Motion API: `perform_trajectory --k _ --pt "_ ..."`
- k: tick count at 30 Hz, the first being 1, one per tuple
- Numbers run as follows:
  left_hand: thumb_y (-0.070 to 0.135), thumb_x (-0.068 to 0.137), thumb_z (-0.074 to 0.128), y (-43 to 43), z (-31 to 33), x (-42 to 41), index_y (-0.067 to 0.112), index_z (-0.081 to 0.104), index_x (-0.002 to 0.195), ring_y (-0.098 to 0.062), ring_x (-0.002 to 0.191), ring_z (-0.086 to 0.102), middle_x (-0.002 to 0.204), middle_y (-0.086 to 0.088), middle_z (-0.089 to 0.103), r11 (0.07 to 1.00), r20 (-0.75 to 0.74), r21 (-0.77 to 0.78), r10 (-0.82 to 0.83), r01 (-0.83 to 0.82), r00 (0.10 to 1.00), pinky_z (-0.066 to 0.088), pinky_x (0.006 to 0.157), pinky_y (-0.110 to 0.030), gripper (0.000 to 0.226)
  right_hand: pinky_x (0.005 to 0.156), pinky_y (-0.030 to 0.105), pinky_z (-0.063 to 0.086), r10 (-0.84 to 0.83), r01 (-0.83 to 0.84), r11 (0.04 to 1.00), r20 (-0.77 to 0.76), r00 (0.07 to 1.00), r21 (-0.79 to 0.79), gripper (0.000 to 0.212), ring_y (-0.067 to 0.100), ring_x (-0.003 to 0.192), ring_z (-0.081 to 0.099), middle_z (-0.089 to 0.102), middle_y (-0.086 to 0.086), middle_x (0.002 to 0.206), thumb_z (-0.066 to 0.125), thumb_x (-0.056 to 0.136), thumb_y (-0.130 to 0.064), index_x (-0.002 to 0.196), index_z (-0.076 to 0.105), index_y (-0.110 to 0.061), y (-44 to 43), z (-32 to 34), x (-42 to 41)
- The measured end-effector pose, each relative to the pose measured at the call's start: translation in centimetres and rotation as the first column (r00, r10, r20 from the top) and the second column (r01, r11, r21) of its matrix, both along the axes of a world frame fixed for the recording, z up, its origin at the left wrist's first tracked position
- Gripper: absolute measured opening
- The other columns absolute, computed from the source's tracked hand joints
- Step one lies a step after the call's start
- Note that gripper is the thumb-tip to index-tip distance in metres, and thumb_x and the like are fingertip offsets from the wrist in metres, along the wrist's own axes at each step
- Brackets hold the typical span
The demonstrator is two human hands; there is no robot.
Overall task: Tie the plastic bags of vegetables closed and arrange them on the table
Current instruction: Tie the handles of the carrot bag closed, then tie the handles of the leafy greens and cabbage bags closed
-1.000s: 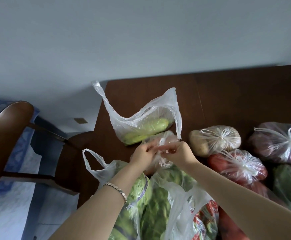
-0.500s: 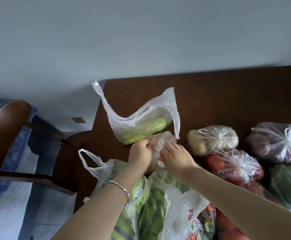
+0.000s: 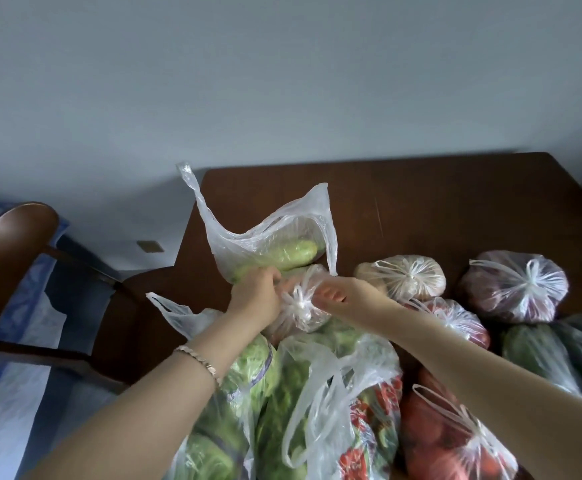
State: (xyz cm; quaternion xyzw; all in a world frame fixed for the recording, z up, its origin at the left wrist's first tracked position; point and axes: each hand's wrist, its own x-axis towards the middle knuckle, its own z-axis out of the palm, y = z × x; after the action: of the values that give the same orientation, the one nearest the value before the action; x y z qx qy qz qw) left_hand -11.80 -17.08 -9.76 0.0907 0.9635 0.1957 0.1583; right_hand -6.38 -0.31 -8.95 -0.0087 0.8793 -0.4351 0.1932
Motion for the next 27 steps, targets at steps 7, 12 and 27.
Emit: perform_trajectory --k 7,12,27 --pt "0.003 0.089 0.045 0.5 1.9 5.4 0.023 0.063 0.100 -0.010 0.090 0.055 0.088 0.015 0.054 0.950 0.128 0.153 -0.291 0.271 0.948 0.044 0.080 -0.023 0.028 0.112 0.031 0.014 0.503 -0.482 0.814 0.020 0.864 0.324 0.057 0.008 0.132 0.019 0.029 -0.011 0.143 0.064 0.077 -0.023 0.129 0.043 -0.035 2.5 2.2 7.0" --pt "0.018 0.085 0.051 -0.3 0.4 7.3 0.027 0.048 0.064 -0.019 0.083 0.056 0.079 0.004 0.053 0.953 0.123 0.186 -0.263 0.238 0.957 0.050 0.078 -0.039 0.023 0.079 0.027 0.042 0.087 -0.047 0.984 -0.236 0.968 0.170 0.023 0.015 0.085 0.055 0.058 0.000 0.092 0.044 0.078 -0.008 0.093 0.062 -0.007 1.3 1.4 8.8" --pt "0.012 0.092 0.042 4.4 2.6 11.8 -0.005 0.060 0.095 -0.020 0.071 0.047 0.088 -0.013 0.062 0.997 0.267 0.075 0.009 -0.030 0.964 0.031 0.053 -0.018 0.025 0.041 0.023 0.024 -0.556 0.628 0.710 0.293 0.778 -0.320 0.037 0.012 0.033 0.027 0.033 -0.004 0.034 0.042 0.081 -0.007 0.044 0.041 -0.014 5.2 7.7 5.8"
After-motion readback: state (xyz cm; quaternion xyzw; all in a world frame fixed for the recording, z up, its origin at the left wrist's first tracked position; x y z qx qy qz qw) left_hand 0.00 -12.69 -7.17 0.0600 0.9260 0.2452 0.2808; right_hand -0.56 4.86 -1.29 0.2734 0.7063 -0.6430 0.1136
